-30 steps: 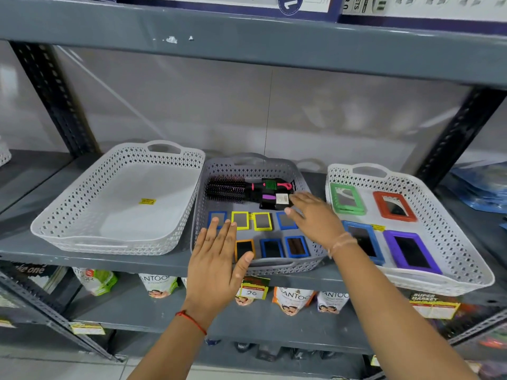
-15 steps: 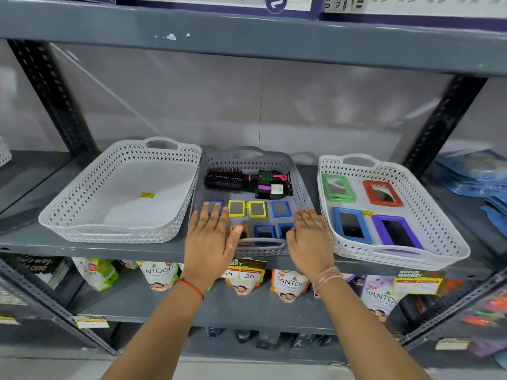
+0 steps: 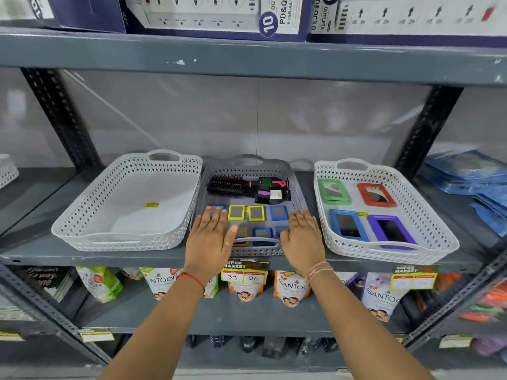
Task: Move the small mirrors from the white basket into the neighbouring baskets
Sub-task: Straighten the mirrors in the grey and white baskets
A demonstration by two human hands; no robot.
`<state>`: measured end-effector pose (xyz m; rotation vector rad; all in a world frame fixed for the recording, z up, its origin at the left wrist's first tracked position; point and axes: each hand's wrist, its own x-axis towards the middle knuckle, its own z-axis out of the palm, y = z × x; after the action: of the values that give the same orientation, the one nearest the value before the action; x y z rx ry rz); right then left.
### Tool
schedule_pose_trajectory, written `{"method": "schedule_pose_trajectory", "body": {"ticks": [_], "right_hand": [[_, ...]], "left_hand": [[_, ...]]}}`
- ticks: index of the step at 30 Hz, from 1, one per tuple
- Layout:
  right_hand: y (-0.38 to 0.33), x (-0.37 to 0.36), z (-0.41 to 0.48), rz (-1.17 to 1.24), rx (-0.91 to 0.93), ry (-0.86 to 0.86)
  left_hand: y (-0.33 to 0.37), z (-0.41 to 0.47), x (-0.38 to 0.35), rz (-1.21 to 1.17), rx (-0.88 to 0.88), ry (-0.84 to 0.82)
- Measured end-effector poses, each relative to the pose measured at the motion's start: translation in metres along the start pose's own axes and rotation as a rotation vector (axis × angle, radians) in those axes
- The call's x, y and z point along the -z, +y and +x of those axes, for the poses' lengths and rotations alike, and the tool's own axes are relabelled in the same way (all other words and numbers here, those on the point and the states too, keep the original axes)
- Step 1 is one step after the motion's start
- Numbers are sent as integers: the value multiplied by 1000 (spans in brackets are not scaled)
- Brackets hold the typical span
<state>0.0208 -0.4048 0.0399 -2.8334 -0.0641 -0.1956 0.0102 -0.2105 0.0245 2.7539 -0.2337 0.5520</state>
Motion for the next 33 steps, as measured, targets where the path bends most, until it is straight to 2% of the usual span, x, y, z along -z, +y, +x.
{"method": "schedule_pose_trajectory", "body": {"ticks": [14,18,22,25,30,33], "right_hand": [[5,-1,2,-48,17,-10],[6,1,1,32,15,-3],[24,16,-7,142,53,117],[54,31,-13,117,5,241],[113,46,-25,-33,-141,255],[138,52,-35,-92,-272,331]], "left_hand": [[2,0,-3,-9,-6,-10],[2,0,-2,-26,-6,-4],[19,0,5,-161,17,35],[51,7,3,-206,-76,17],[125,30,-17,-242,-286,-109],[165,38,-36,-225,-400,-206]]}}
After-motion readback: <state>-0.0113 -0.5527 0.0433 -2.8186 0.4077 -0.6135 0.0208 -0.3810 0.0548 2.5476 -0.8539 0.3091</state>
